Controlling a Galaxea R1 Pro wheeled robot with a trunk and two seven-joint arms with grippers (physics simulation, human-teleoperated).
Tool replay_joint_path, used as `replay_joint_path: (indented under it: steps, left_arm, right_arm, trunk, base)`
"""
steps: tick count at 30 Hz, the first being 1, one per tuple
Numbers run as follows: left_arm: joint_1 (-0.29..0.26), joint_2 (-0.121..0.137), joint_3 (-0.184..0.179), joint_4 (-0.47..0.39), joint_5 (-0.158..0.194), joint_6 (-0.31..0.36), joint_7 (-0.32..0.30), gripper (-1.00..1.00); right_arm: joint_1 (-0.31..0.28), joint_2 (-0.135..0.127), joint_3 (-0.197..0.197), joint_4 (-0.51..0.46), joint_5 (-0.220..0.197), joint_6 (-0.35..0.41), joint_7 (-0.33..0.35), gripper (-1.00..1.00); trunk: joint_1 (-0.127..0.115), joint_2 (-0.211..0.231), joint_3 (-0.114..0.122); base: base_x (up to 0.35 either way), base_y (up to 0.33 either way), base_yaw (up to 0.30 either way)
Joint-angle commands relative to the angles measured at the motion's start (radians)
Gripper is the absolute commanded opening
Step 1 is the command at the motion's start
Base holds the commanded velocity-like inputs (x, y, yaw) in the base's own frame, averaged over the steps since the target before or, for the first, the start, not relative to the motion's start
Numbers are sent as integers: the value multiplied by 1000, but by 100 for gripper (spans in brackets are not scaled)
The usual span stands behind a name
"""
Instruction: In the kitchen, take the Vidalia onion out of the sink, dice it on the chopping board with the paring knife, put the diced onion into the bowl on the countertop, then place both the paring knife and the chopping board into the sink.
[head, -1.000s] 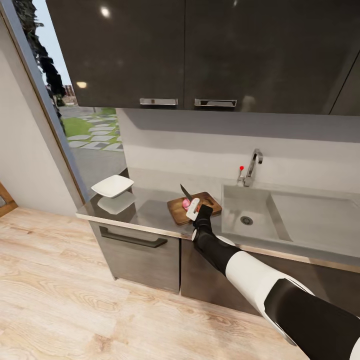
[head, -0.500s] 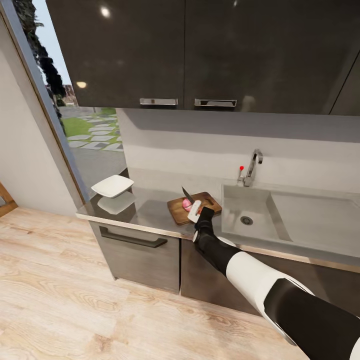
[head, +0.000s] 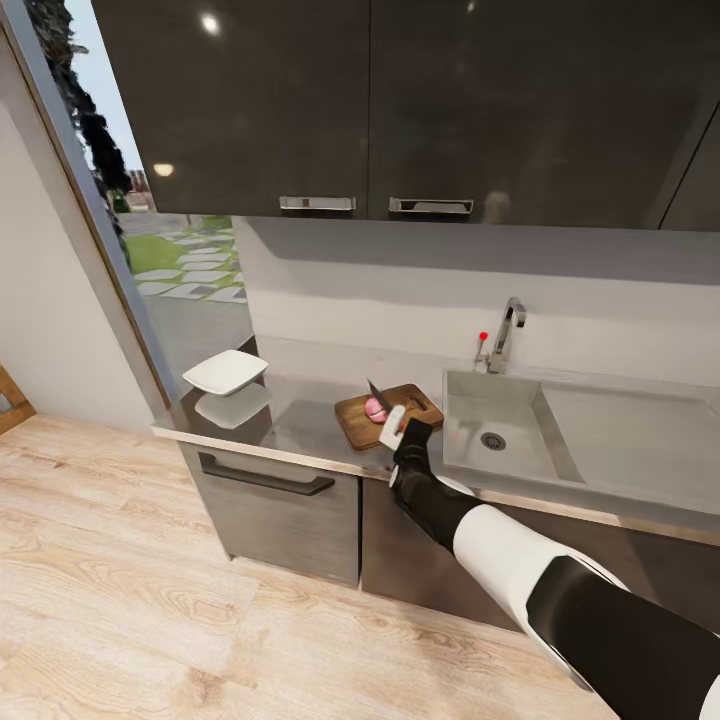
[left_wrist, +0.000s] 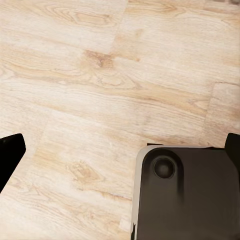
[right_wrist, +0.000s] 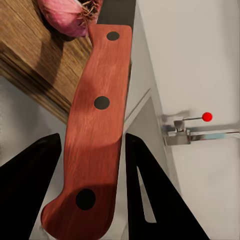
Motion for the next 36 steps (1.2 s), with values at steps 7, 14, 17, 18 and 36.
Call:
replay_joint_path:
  steps: [7, 14, 17, 18, 36]
  left_arm:
    - [0, 1, -9, -2, 10, -1, 3, 100]
    - [0, 1, -9, -2, 10, -1, 3, 100]
    - [0, 1, -9, -2, 10, -1, 3, 100]
    - [0, 1, -9, -2, 10, -1, 3, 100]
    - [0, 1, -9, -2, 10, -1, 3, 100]
  right_arm:
    - [-1, 0, 7, 10, 5, 8, 0, -100]
    - [-1, 0, 7, 14, 4, 8, -1, -100]
    - [-1, 0, 7, 14, 5, 8, -1, -100]
    - [-1, 0, 7, 14, 5, 8, -1, -100]
    - [-1, 0, 7, 14, 4, 8, 0, -100]
  trunk:
    - [1, -2, -2]
    - [1, -2, -2]
    - [1, -2, -2]
    - [1, -2, -2]
    - [1, -2, -2]
  base:
    - [0, 0, 0]
    - [0, 0, 0]
    - [0, 0, 0]
    - [0, 0, 0]
    - [0, 0, 0]
